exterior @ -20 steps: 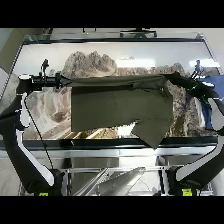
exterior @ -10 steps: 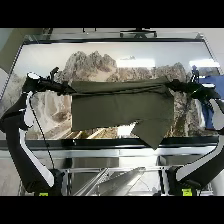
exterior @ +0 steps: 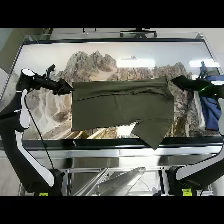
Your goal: Fold the shirts.
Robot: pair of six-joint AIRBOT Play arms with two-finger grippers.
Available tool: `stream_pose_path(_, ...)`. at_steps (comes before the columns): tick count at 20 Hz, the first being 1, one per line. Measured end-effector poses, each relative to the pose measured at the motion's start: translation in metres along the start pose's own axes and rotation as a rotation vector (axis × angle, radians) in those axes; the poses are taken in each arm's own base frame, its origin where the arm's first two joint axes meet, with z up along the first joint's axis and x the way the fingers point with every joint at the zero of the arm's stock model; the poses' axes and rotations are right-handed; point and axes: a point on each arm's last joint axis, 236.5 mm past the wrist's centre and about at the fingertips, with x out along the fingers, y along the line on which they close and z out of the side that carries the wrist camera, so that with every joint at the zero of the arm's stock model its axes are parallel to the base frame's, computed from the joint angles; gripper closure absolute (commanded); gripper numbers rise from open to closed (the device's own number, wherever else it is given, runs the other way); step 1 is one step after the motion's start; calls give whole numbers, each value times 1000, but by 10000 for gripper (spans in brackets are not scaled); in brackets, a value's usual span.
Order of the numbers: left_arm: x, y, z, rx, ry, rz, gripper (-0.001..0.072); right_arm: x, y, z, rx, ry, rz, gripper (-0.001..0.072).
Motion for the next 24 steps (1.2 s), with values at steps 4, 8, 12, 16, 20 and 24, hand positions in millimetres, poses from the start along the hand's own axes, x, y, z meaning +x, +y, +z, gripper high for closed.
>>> stream_pose_path(4, -31, 0, -40, -69, 59, 52, 366, -66, 30, 18, -31, -25, 8, 374)
stream_pose_path(8, -16, 17, -116, -180, 161, 114, 366, -125, 25, -8, 6, 30, -65, 371)
stream_pose_path(12, 11, 32, -182, -257, 207, 139, 365, -174, 6, -44, 113, 27, -131, 371)
stream_pose_path(16, 32, 32, -224, -328, 249, 109, 393, -194, -7, -86, 231, 31, -164, 371)
stream_pose_path(20, 49, 24, -232, -300, 259, 98, 711, -184, -17, -147, 358, 94, -174, 370)
stream_pose_path(24, 60, 9, -204, -208, 195, 107, 707, -163, -25, -220, 505, 195, -172, 369)
